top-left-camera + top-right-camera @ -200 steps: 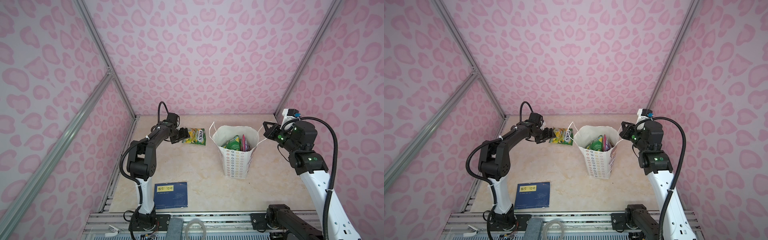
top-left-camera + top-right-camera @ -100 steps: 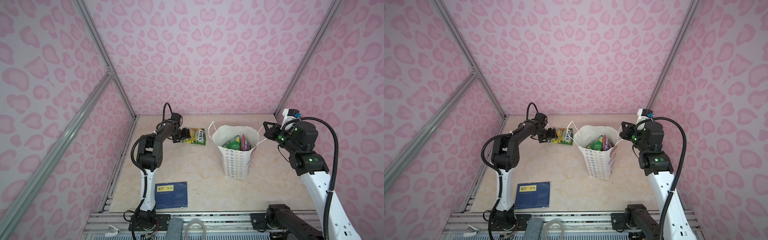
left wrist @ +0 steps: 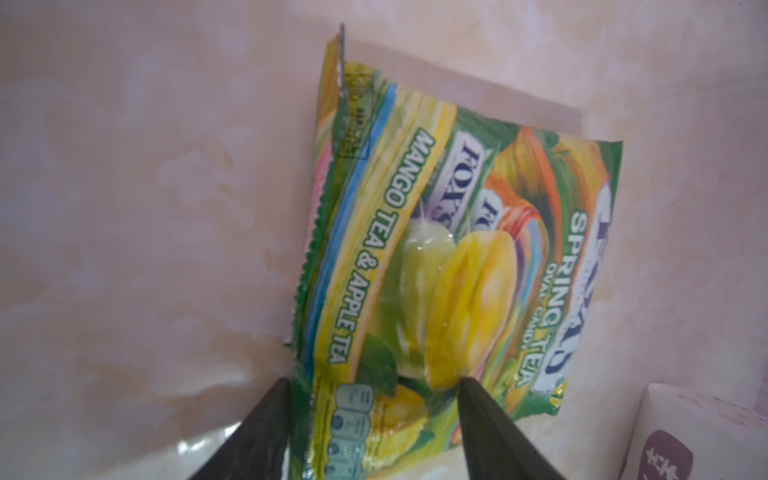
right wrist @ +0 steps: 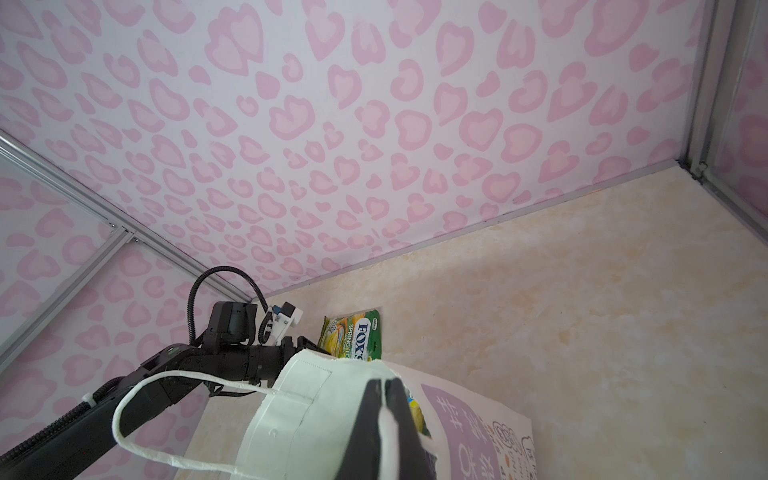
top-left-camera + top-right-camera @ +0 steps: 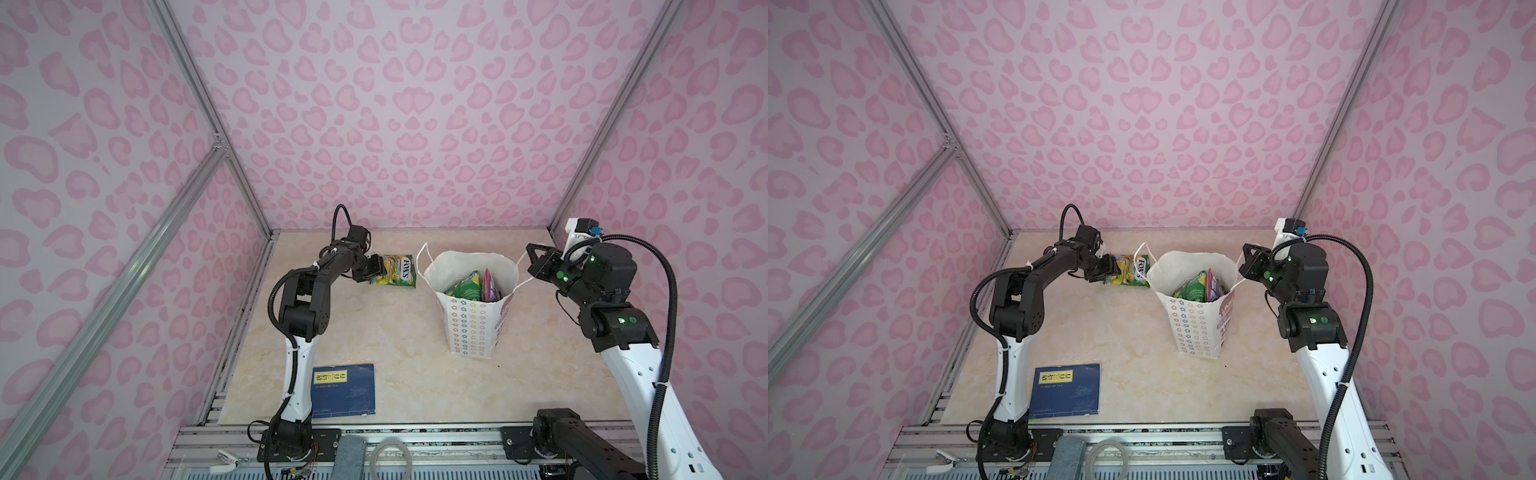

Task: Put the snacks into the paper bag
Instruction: 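Lift the green Fox's bag with the left gripper off the table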

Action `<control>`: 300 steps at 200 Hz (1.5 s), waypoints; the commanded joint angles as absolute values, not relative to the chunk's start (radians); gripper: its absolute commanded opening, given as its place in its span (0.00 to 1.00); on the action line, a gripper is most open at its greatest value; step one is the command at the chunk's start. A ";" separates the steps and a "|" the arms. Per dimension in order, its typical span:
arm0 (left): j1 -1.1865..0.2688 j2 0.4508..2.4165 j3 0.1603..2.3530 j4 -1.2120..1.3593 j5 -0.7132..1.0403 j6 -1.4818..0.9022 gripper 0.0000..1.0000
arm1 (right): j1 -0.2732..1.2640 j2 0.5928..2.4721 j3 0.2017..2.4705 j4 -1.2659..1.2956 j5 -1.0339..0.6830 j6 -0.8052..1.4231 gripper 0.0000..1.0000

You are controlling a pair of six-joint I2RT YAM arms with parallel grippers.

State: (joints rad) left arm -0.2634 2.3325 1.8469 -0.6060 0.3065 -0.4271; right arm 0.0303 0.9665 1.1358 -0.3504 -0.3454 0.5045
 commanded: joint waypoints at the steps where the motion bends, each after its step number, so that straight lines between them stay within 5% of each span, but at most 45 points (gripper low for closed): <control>1: -0.275 2.356 1.820 -0.741 0.232 -0.456 0.60 | 0.030 0.960 1.142 -0.256 -0.357 0.509 0.00; 76: -0.288 2.325 1.779 -0.725 0.190 -0.502 0.24 | 0.029 0.956 1.144 -0.261 -0.356 0.506 0.00; 157: -0.288 2.080 1.627 -0.602 0.316 -0.596 0.04 | 0.029 0.957 1.142 -0.261 -0.357 0.506 0.00; 300: -0.295 1.792 1.486 -0.545 0.376 -0.630 0.03 | 0.029 0.965 1.140 -0.254 -0.365 0.510 0.00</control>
